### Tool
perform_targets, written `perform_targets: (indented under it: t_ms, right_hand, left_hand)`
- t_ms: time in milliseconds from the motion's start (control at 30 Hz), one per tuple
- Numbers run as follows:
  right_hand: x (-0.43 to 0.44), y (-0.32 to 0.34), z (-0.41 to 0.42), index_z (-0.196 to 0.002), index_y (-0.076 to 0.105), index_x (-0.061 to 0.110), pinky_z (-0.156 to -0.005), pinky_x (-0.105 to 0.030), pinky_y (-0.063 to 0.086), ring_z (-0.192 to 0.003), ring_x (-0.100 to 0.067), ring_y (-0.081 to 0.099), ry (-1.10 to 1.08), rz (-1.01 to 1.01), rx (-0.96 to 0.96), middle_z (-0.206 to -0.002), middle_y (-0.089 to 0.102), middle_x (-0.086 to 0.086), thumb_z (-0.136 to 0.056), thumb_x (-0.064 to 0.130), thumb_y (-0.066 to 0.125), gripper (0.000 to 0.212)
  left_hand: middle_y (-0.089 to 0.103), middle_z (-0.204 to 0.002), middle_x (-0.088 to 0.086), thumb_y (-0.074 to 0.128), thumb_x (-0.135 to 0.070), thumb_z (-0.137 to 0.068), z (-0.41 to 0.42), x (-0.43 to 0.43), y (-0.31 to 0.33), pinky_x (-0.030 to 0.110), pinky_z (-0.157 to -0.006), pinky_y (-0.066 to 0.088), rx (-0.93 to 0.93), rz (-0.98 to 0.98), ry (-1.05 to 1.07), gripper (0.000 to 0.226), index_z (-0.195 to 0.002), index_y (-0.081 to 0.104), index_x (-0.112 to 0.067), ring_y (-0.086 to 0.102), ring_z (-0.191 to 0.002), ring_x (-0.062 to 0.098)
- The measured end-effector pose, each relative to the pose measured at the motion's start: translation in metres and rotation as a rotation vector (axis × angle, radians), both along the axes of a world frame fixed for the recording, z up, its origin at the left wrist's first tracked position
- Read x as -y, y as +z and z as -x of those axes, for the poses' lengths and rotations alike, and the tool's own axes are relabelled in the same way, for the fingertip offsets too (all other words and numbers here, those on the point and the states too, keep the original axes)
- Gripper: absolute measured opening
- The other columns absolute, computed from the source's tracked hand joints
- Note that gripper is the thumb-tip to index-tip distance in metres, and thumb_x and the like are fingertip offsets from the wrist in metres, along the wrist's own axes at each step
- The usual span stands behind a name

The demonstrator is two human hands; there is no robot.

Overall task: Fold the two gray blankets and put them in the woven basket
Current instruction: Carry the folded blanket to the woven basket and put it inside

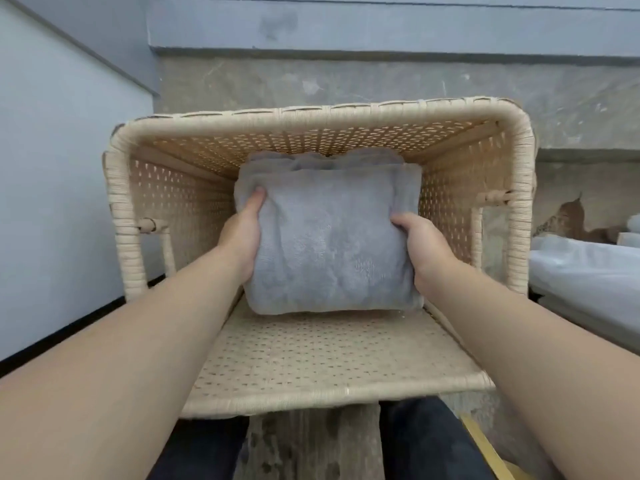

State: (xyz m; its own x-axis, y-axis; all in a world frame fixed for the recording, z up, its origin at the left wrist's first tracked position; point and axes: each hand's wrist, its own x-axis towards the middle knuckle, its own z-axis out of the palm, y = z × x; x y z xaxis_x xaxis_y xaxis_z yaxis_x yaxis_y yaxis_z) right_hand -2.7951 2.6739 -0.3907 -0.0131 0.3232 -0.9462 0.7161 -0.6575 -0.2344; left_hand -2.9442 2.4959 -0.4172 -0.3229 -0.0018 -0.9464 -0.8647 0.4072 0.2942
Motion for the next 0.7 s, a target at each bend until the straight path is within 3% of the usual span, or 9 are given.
perform_targets:
  t_ms: [67, 167, 267, 333, 433, 567, 633, 700]
  right_hand:
    - [0.002, -0.051, 0.012, -0.099, 0.074, 0.017, -0.073, -0.033, 0.054, -0.083, -0.024, 0.07, 0.032, -0.028, 0.008, -0.088, 0.076, -0.002, -0.077, 0.044, 0.063, 0.036]
    - [0.007, -0.115, 0.02, -0.121, 0.064, 0.014, -0.091, -0.035, 0.05, -0.097, -0.023, 0.064, 0.069, -0.102, 0.025, -0.112, 0.069, -0.004, -0.078, 0.051, 0.064, 0.058]
    - [0.015, -0.155, 0.018, -0.127, 0.06, 0.012, -0.084, -0.028, 0.041, -0.097, -0.022, 0.058, 0.101, -0.196, 0.077, -0.119, 0.064, -0.003, -0.076, 0.058, 0.061, 0.068]
    - [0.018, -0.167, 0.015, -0.131, 0.056, 0.012, -0.089, -0.029, 0.041, -0.107, -0.025, 0.058, 0.137, -0.228, 0.119, -0.125, 0.062, -0.006, -0.075, 0.062, 0.058, 0.075]
    - [0.018, -0.162, 0.012, -0.136, 0.048, 0.012, -0.1, -0.034, 0.039, -0.12, -0.029, 0.054, 0.212, -0.284, 0.135, -0.133, 0.056, -0.008, -0.079, 0.063, 0.053, 0.077]
    - [0.014, -0.126, 0.015, -0.137, 0.04, 0.008, -0.108, -0.038, 0.035, -0.126, -0.032, 0.048, 0.343, -0.489, 0.168, -0.139, 0.048, -0.013, -0.088, 0.056, 0.05, 0.07]
    - [0.017, -0.1, 0.016, -0.135, 0.042, 0.005, -0.106, -0.039, 0.036, -0.124, -0.034, 0.047, 0.538, -0.667, 0.156, -0.137, 0.045, -0.018, -0.09, 0.05, 0.051, 0.065]
    - [0.025, -0.077, 0.016, -0.134, 0.045, 0.005, -0.103, -0.042, 0.039, -0.121, -0.036, 0.047, 0.875, -0.86, 0.016, -0.136, 0.043, -0.02, -0.087, 0.044, 0.057, 0.063]
  left_hand:
    - [0.072, -0.104, 0.004, 0.061, -0.067, -0.072, 0.008, 0.0, -0.051, 0.041, -0.094, 0.051, -0.042, 0.053, 0.007, 0.069, -0.119, 0.065, -0.017, 0.068, -0.096, 0.026]
    - [0.068, -0.112, 0.003, 0.06, -0.067, -0.071, 0.014, -0.001, -0.11, 0.039, -0.096, 0.049, -0.126, 0.131, -0.01, 0.073, -0.124, 0.061, -0.017, 0.065, -0.1, 0.024]
    - [0.064, -0.12, -0.001, 0.058, -0.066, -0.076, 0.013, -0.001, -0.151, 0.036, -0.098, 0.048, -0.269, 0.18, -0.073, 0.068, -0.127, 0.059, -0.022, 0.062, -0.105, 0.018]
    - [0.061, -0.125, 0.0, 0.055, -0.071, -0.074, 0.013, 0.0, -0.163, 0.034, -0.099, 0.046, -0.238, 0.241, -0.109, 0.077, -0.131, 0.056, -0.019, 0.059, -0.109, 0.02]
    - [0.054, -0.137, 0.002, 0.049, -0.07, -0.079, 0.014, -0.001, -0.161, 0.032, -0.104, 0.04, -0.261, 0.332, -0.194, 0.078, -0.138, 0.049, -0.019, 0.053, -0.122, 0.022]
    - [0.054, -0.134, 0.011, 0.049, -0.043, -0.092, 0.005, -0.007, -0.111, 0.03, -0.099, 0.04, -0.484, 0.383, -0.253, 0.052, -0.134, 0.048, -0.011, 0.051, -0.122, 0.027]
    - [0.054, -0.13, 0.014, 0.053, -0.025, -0.09, -0.005, -0.009, -0.078, 0.031, -0.099, 0.038, -0.664, 0.379, -0.349, 0.041, -0.127, 0.051, -0.007, 0.05, -0.12, 0.028]
    - [0.048, -0.133, 0.013, 0.058, -0.017, -0.085, -0.014, -0.011, -0.05, 0.032, -0.102, 0.035, -0.846, 0.345, -0.613, 0.042, -0.126, 0.051, -0.008, 0.046, -0.124, 0.027]
